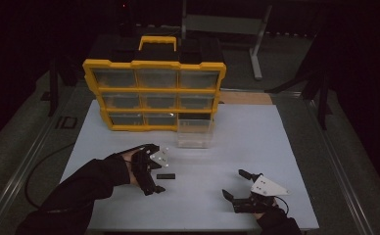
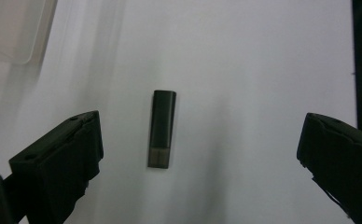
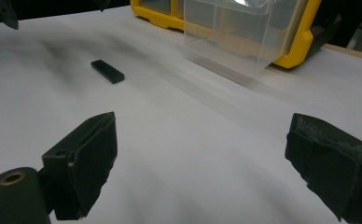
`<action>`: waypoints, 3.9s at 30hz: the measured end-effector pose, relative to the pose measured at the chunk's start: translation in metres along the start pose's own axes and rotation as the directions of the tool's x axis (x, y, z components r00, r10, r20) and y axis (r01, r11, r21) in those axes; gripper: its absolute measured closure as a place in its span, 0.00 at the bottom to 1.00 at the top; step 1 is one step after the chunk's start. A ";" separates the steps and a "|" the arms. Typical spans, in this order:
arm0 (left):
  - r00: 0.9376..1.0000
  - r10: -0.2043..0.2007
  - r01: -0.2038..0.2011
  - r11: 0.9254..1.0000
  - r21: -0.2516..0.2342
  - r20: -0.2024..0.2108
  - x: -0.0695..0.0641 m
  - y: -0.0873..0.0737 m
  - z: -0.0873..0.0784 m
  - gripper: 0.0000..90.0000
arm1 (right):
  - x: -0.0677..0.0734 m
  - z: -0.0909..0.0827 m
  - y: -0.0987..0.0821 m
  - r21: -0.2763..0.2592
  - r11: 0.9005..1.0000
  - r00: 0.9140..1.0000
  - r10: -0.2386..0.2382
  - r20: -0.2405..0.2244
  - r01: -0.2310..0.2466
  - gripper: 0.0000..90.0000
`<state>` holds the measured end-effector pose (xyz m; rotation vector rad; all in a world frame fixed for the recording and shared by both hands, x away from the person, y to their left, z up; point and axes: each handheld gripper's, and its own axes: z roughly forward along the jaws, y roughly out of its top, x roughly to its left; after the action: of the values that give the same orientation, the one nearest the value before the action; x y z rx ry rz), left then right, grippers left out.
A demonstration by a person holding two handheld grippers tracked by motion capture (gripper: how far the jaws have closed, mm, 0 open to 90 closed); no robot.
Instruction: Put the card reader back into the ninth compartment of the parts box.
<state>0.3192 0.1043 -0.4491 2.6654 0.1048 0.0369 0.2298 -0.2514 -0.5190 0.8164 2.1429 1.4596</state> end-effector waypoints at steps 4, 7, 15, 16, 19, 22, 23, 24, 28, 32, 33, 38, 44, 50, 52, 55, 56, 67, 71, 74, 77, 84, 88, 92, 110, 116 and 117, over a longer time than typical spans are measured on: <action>1.000 -0.008 0.008 1.000 0.019 -0.007 0.004 -0.001 0.006 0.02 | 0.000 0.000 0.000 0.000 1.000 1.000 0.001 -0.002 -0.001 0.10; 1.000 -0.010 0.011 0.999 0.035 -0.015 0.007 -0.002 0.011 0.02 | 0.000 0.000 0.000 0.001 1.000 1.000 0.001 0.000 -0.001 0.10; 1.000 0.006 -0.005 0.997 0.077 -0.021 0.010 0.000 0.020 0.12 | 0.000 0.000 0.000 0.000 1.000 1.000 0.002 -0.002 -0.002 0.10; 1.000 0.009 -0.007 0.997 0.080 -0.018 0.010 0.000 0.021 0.14 | 0.000 0.000 0.000 0.001 1.000 1.000 0.003 -0.002 -0.003 0.10; 1.000 0.010 -0.008 0.996 0.087 -0.023 0.011 0.000 0.023 0.19 | 0.000 0.000 0.000 -0.002 1.000 1.000 0.003 -0.003 -0.003 0.10; 1.000 0.007 -0.005 0.995 0.099 -0.021 0.013 0.000 0.025 0.24 | 0.000 0.000 -0.001 0.003 1.000 1.000 0.007 -0.001 -0.007 0.10; 1.000 0.008 -0.005 0.995 0.103 -0.022 0.013 0.000 0.026 0.26 | 0.000 0.000 -0.001 0.004 1.000 1.000 0.007 -0.002 -0.007 0.10; 1.000 0.010 -0.007 0.994 0.110 -0.026 0.013 0.000 0.027 0.28 | 0.000 0.000 0.000 0.003 1.000 1.000 0.003 -0.003 -0.003 0.10; 1.000 -0.001 0.004 0.993 0.117 -0.025 0.015 0.001 0.029 0.35 | 0.000 0.000 -0.001 0.002 1.000 1.000 0.005 -0.001 -0.005 0.10; 1.000 -0.008 0.010 0.991 0.130 -0.015 0.016 0.001 0.033 0.42 | 0.000 0.000 0.000 0.003 1.000 1.000 0.004 -0.003 -0.004 0.10; 1.000 -0.010 0.012 0.991 0.132 -0.015 0.016 0.001 0.033 0.44 | 0.000 0.001 -0.001 0.004 1.000 1.000 0.007 -0.002 -0.007 0.10; 1.000 -0.012 0.015 0.992 0.124 -0.024 0.017 0.000 0.035 0.51 | 0.000 0.000 0.000 0.003 1.000 1.000 0.005 -0.003 -0.005 0.10; 1.000 0.007 -0.002 0.987 0.159 -0.027 0.017 -0.001 0.041 0.56 | 0.000 0.001 -0.001 0.004 1.000 1.000 0.004 -0.003 -0.004 0.10; 1.000 0.012 -0.009 0.985 0.174 -0.018 0.019 0.000 0.046 0.62 | 0.000 0.001 -0.001 0.005 1.000 1.000 0.006 -0.003 -0.006 0.10; 1.000 0.012 -0.008 0.984 0.179 -0.018 0.020 0.001 0.047 0.65 | 0.000 0.000 -0.001 0.003 1.000 1.000 0.005 -0.006 -0.005 0.10; 1.000 0.016 -0.012 0.982 0.188 -0.017 0.021 0.001 0.047 0.68 | 0.000 0.001 -0.001 0.003 1.000 1.000 0.008 -0.004 -0.008 0.10; 1.000 0.016 -0.012 0.982 0.188 -0.017 0.021 0.001 0.047 0.69 | 0.000 0.001 -0.001 0.003 1.000 1.000 0.008 -0.004 -0.008 0.10; 1.000 -0.007 0.005 0.981 0.196 0.009 0.025 0.000 0.049 0.74 | -0.001 0.002 -0.001 0.012 1.000 1.000 0.006 -0.003 -0.006 0.10; 1.000 -0.005 0.003 0.978 0.207 0.010 0.025 0.002 0.050 0.74 | 0.000 0.001 -0.001 0.009 1.000 1.000 0.003 -0.004 -0.003 0.10; 1.000 -0.007 0.004 0.979 0.206 0.016 0.026 0.001 0.050 0.75 | -0.001 0.001 -0.001 0.009 1.000 1.000 0.004 -0.003 -0.004 0.10; 0.999 -0.010 0.004 0.979 0.203 0.032 0.025 0.001 0.049 0.81 | -0.001 0.001 -0.001 0.010 1.000 1.000 0.005 -0.004 -0.005 0.10; 0.999 -0.026 0.018 0.981 0.192 0.037 0.027 0.000 0.049 0.83 | -0.001 0.001 -0.001 0.011 1.000 1.000 0.007 -0.002 -0.007 0.10; 0.999 -0.025 0.017 0.981 0.194 0.039 0.028 0.000 0.048 0.83 | -0.001 0.001 -0.001 0.006 1.000 1.000 0.005 0.000 -0.005 0.10; 0.998 -0.037 0.027 0.981 0.193 0.049 0.027 0.000 0.047 0.83 | -0.001 0.000 0.000 0.001 1.000 1.000 0.005 0.004 -0.005 0.10; 0.998 -0.032 0.023 0.982 0.185 0.049 0.025 0.011 0.025 0.83 | -0.001 -0.001 0.000 -0.002 1.000 1.000 0.001 0.016 -0.001 0.10; 0.998 -0.032 0.023 0.986 0.167 0.055 0.024 0.015 0.020 0.83 | -0.001 -0.001 0.000 -0.005 1.000 1.000 0.005 0.017 -0.005 0.10; 0.997 -0.046 0.035 0.986 0.160 0.062 0.024 0.016 0.018 0.83 | -0.001 -0.001 0.000 -0.004 1.000 1.000 0.005 0.016 -0.005 0.10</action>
<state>0.3448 0.0837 -0.4579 2.8198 0.1462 -0.0747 0.2303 -0.2530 -0.5190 0.8294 2.1273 1.4543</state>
